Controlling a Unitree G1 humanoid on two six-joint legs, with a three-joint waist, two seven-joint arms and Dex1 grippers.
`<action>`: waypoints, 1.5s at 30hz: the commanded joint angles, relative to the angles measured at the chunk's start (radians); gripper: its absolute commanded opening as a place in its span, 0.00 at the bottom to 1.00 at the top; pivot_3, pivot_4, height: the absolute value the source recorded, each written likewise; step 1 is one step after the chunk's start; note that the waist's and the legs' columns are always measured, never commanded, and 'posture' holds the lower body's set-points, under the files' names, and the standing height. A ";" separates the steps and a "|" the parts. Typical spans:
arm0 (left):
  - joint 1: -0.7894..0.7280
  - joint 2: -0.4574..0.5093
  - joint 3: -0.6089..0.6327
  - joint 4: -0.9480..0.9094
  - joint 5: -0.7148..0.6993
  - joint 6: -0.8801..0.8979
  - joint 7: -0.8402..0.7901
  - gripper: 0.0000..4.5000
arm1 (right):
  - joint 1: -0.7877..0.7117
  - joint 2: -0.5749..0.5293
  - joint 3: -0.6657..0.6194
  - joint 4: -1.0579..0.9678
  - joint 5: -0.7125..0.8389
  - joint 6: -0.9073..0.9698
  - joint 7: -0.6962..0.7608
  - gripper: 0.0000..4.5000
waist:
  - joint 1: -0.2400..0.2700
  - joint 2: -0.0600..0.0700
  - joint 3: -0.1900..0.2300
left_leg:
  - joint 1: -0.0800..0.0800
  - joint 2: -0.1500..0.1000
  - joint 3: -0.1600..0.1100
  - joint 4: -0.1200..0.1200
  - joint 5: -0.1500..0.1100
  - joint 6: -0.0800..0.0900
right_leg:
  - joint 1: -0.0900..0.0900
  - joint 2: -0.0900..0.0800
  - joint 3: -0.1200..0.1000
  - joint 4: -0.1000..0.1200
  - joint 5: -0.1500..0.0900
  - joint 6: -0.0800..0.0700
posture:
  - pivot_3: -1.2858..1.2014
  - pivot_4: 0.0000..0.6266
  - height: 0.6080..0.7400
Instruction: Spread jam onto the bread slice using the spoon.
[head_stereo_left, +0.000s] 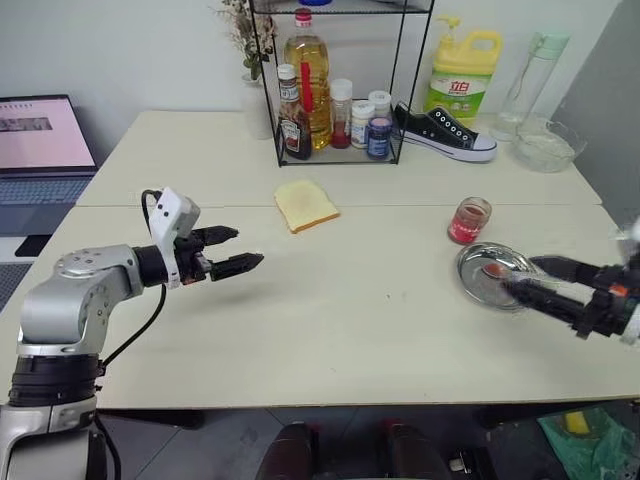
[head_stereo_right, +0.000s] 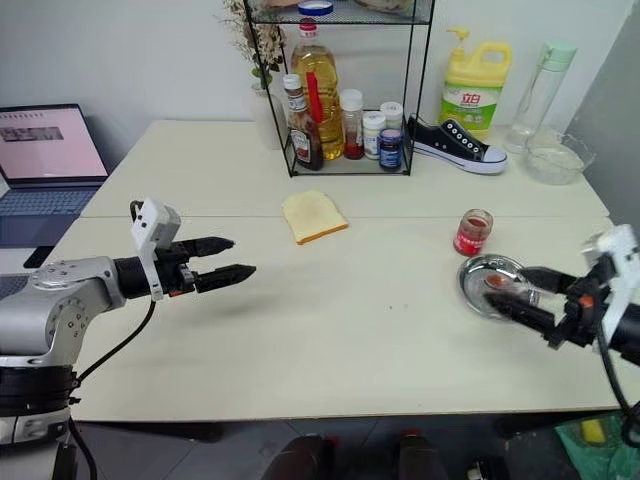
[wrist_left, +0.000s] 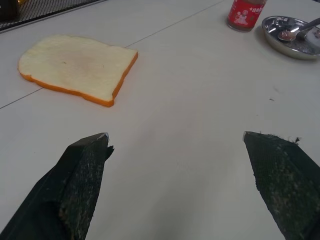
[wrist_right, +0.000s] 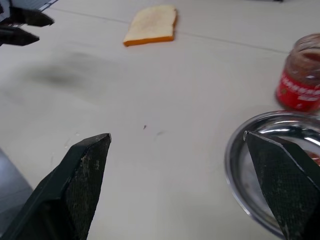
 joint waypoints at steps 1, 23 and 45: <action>0.009 0.008 0.022 -0.046 -0.004 -0.009 0.030 1.00 | -0.011 0.018 -0.011 -0.016 -0.004 -0.032 -0.031 1.00 | 0.000 -0.001 0.001 | 0.000 0.000 0.000 0.000 0.000 0.000 | 0.000 0.000 0.000 0.000 0.000 0.000 | 0.52 0.24 1.00; -0.095 -0.071 -0.042 0.164 0.086 -0.203 0.096 1.00 | 0.091 0.240 0.113 -0.244 0.029 -0.138 -0.325 1.00 | 0.001 -0.005 0.003 | 0.000 0.000 -0.001 -0.001 0.000 0.000 | 0.000 0.000 -0.001 0.000 0.000 0.000 | 0.52 0.24 1.00; -0.683 -0.439 -0.345 1.276 0.586 -0.868 0.373 1.00 | -0.207 0.368 0.604 -0.243 -0.217 -0.190 -0.458 1.00 | -0.005 -0.011 0.006 | -0.014 -0.003 0.000 0.007 0.000 0.000 | -0.015 0.005 -0.003 0.006 0.001 0.002 | 0.52 0.24 1.00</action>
